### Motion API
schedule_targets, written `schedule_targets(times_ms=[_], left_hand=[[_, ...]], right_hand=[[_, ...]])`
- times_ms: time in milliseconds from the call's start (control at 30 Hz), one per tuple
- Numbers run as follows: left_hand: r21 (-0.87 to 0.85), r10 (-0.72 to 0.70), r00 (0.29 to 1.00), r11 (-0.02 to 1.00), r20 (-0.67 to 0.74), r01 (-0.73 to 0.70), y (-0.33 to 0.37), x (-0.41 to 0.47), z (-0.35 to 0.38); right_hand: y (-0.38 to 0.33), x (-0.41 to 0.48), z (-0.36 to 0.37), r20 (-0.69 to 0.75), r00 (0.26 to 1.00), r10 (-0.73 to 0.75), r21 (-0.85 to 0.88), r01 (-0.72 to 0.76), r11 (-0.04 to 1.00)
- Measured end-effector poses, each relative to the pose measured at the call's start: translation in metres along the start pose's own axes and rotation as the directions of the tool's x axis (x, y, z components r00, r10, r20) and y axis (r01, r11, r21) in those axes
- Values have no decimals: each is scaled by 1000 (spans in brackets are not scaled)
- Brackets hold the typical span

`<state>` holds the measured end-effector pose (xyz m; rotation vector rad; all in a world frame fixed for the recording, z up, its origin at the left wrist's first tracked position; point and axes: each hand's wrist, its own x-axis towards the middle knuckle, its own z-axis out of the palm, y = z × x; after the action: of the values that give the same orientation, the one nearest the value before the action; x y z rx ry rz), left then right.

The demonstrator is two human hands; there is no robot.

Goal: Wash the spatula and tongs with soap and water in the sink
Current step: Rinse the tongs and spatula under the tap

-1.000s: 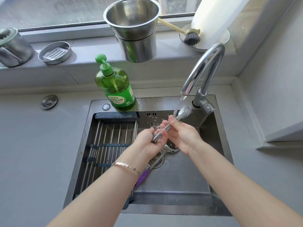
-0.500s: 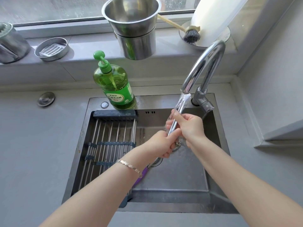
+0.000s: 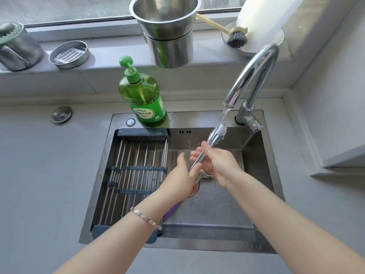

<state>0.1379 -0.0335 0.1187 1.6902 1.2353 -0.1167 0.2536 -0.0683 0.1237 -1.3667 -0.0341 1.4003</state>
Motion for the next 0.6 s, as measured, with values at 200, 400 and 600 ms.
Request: schedule_targets(times_ms=[200, 400, 600], left_hand=[[189, 107, 990, 978, -87, -89, -11, -4, 4], [188, 124, 989, 976, -77, -108, -13, -10, 3], [170, 74, 996, 983, -42, -66, -26, -16, -3]], right_hand=[[11, 2, 1, -24, 1000, 10, -10, -10, 1000], [0, 8, 2, -47, 999, -19, 180, 27, 983], [-22, 15, -3, -148, 989, 18, 348, 35, 937]])
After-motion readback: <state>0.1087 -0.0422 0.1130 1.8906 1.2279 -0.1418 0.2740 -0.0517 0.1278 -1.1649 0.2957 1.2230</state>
